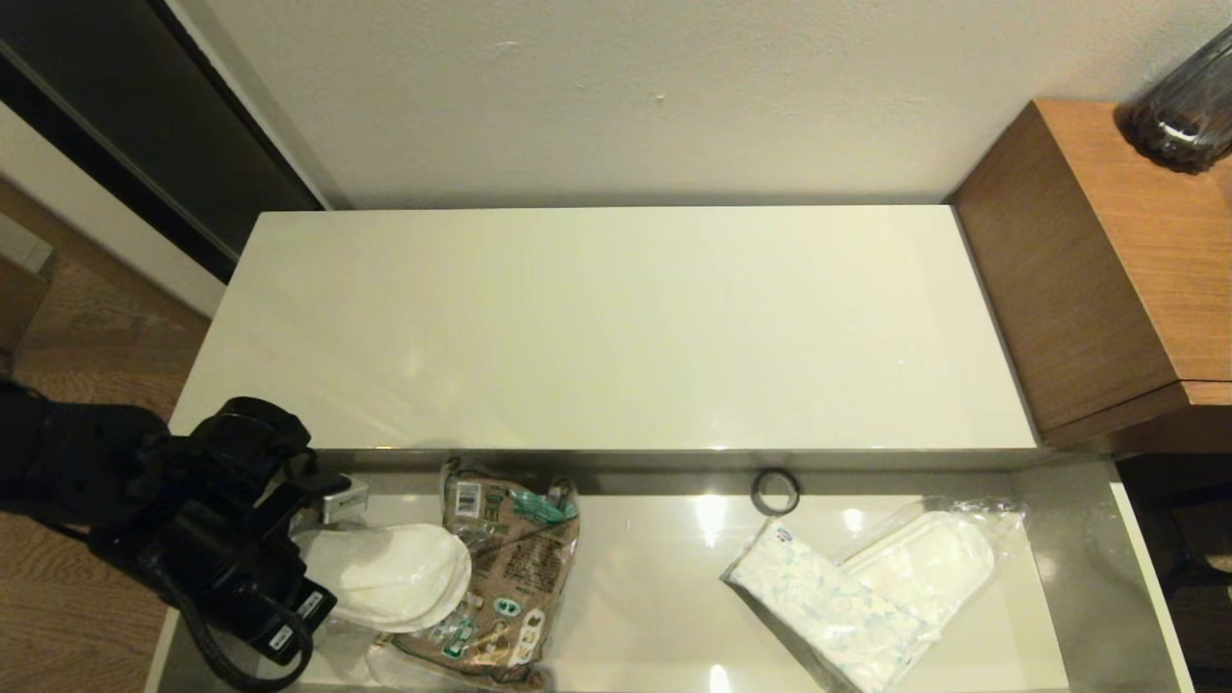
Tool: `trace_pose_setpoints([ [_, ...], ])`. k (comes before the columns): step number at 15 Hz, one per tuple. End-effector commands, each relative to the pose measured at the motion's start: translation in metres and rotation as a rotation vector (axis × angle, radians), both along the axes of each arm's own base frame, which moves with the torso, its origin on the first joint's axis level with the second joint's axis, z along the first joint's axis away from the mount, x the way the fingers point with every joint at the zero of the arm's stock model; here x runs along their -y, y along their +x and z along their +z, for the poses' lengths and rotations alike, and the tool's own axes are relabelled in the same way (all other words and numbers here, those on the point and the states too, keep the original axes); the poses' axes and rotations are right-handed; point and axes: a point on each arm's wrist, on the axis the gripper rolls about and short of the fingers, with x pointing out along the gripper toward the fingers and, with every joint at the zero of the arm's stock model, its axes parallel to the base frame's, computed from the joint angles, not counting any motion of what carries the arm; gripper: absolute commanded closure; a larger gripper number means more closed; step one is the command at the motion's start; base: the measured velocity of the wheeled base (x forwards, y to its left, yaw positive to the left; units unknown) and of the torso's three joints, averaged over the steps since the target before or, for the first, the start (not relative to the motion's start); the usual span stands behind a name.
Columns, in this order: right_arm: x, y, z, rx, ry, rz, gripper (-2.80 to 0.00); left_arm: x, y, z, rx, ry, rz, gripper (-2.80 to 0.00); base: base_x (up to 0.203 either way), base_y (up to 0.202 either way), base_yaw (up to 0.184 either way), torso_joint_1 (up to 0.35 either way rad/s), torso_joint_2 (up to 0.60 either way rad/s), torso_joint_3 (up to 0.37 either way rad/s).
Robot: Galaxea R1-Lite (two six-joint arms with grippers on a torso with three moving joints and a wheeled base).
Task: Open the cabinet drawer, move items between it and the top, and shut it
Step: Take out the disposable slippers from the drawer
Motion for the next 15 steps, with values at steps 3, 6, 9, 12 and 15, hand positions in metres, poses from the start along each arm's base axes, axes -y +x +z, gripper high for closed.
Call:
trace_pose_setpoints([
  [3, 0.0, 0.0, 0.0, -0.002, -0.001, 0.001, 0.0, -0.005, 0.042, -0.049, 0.076, 0.051, 0.036, 0.0, 0.0, 0.0, 0.0, 0.0, 0.0, 0.0],
  [6, 0.0, 0.0, 0.0, -0.002, -0.001, 0.001, 0.0, -0.006, 0.044, -0.054, 0.097, 0.065, 0.035, 0.0, 0.0, 0.0, 0.0, 0.0, 0.0, 0.0],
  [9, 0.0, 0.0, 0.0, -0.002, -0.001, 0.001, 0.0, -0.006, 0.039, -0.052, 0.163, 0.095, 0.013, -1.9, 0.0, 0.0, 0.0, 0.0, 0.0, 0.0],
  [12, 0.0, 0.0, 0.0, -0.002, -0.001, 0.001, 0.0, -0.006, 0.024, -0.058, 0.183, 0.111, 0.01, -2.8, 0.0, 0.0, 0.0, 0.0, 0.0, 0.0],
  [15, 0.0, 0.0, 0.0, -0.002, -0.001, 0.001, 0.0, -0.006, 0.002, -0.072, 0.223, 0.15, 0.023, -2.8, 0.0, 0.0, 0.0, 0.0, 0.0, 0.0],
])
